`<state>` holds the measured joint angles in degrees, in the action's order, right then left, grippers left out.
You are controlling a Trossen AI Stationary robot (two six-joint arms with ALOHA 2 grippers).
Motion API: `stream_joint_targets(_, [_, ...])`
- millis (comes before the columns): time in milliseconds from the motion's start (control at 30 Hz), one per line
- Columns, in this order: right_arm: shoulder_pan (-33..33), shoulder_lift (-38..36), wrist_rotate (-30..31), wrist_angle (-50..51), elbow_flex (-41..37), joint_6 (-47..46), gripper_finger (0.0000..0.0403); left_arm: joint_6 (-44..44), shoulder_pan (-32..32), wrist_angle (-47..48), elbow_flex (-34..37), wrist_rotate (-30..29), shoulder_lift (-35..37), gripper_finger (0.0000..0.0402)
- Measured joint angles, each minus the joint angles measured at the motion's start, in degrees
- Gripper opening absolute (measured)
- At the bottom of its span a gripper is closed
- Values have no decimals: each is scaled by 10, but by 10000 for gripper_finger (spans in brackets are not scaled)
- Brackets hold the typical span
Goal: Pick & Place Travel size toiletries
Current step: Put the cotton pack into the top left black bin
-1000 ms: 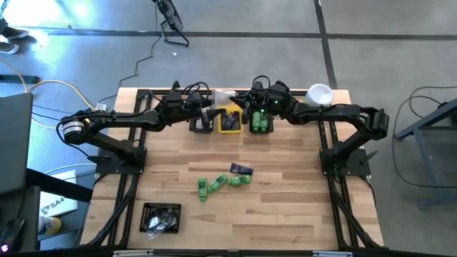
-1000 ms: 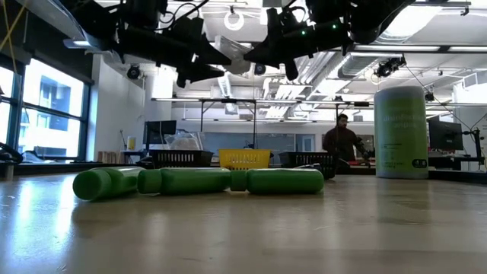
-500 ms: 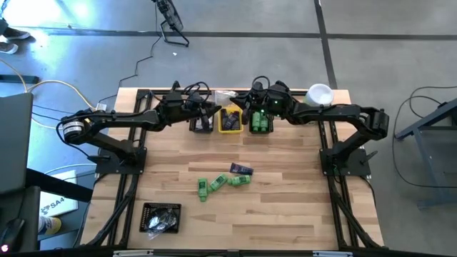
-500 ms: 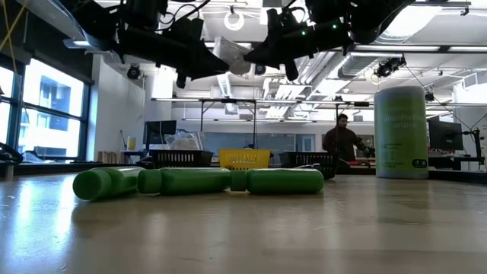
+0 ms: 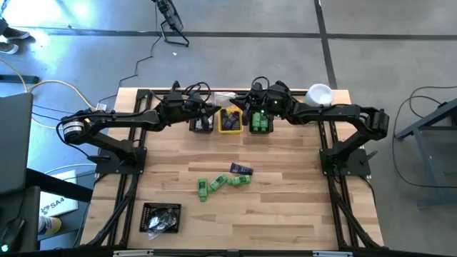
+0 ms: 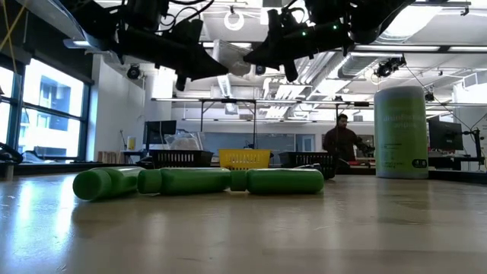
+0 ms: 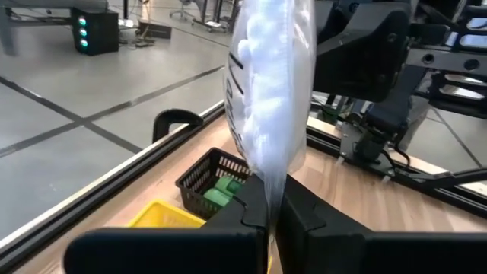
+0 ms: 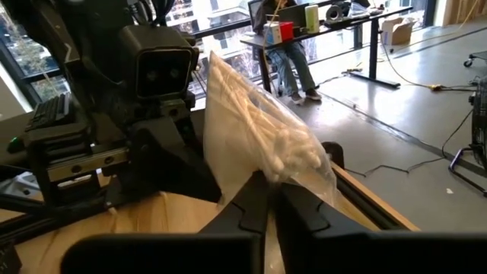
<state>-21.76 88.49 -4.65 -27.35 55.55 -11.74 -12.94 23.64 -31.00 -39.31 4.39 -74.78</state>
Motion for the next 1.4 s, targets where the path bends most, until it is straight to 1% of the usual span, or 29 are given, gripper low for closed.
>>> stream_joint_targets(200, [0, 0, -13, -6, 0, 0, 24, -9, 0, 0, 0, 11, 0, 1])
stream_joint_targets(300, [0, 0, -9, -7, 0, -14, 32, -9, 0, 0, 0, 11, 0, 0])
stream_joint_targets(400, [0, 0, -13, -7, 0, -18, 52, -9, 0, 1, 0, 12, 0, 0])
stream_joint_targets(500, [1, 0, -13, -6, 0, -18, 89, -9, 0, 1, 0, 12, 0, 0])
stream_joint_targets(767, [-2, -8, -15, 11, 0, -47, 217, -9, 0, 1, 0, 11, 0, 0])
stream_joint_targets(933, [-20, -61, 32, 85, 0, -24, 267, -15, 0, 2, 0, 11, 0, 0])
stream_joint_targets(1033, [-33, -99, 55, 125, 0, -6, 284, -15, 0, 12, 0, 11, 1, 0])
stream_joint_targets(1167, [-43, -144, 116, 167, 0, 0, 292, -12, 0, 32, 1, -7, 15, 0])
stream_joint_targets(1267, [-46, -163, 152, 177, 0, 3, 291, -4, 0, 84, 1, -36, 36, 0])
stream_joint_targets(1400, [-47, -166, 170, 177, 0, 14, 284, 10, 0, 174, 1, -91, 76, 0])
